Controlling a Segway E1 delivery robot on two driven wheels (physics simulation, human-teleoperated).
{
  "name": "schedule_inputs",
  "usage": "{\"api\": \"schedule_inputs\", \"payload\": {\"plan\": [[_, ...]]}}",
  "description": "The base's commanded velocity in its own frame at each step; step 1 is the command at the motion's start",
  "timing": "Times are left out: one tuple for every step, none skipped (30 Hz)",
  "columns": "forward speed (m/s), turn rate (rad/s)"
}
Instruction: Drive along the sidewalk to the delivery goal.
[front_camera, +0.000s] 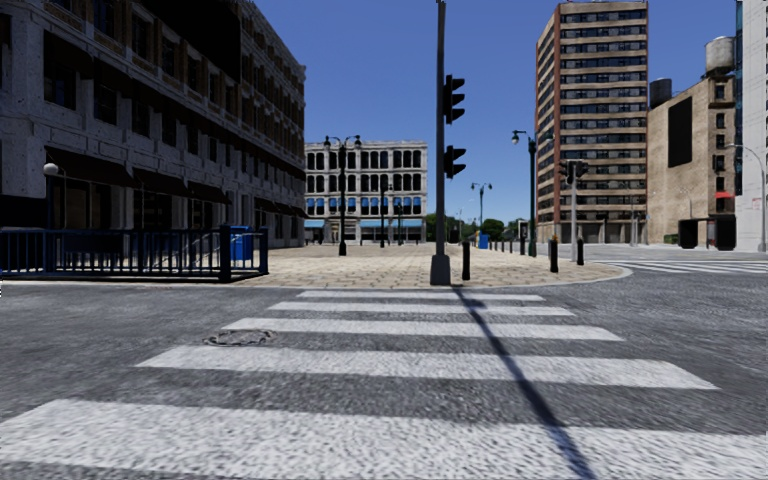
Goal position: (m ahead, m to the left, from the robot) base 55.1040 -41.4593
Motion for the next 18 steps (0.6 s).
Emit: {"api": "schedule_inputs", "payload": {"plan": [[2.0,0.47],[2.0,0.35],[2.0,0.23],[2.0,0.23],[2.0,0.17],[2.0,0.11],[2.0,0.11],[2.0,0.09],[2.0,0.07],[2.0,0.06],[2.0,0.06],[2.0,0.04],[2.0,0.03],[2.0,0.02],[2.0,0.01],[2.0,0.01],[2.0,0.01],[2.0,0.01]]}}
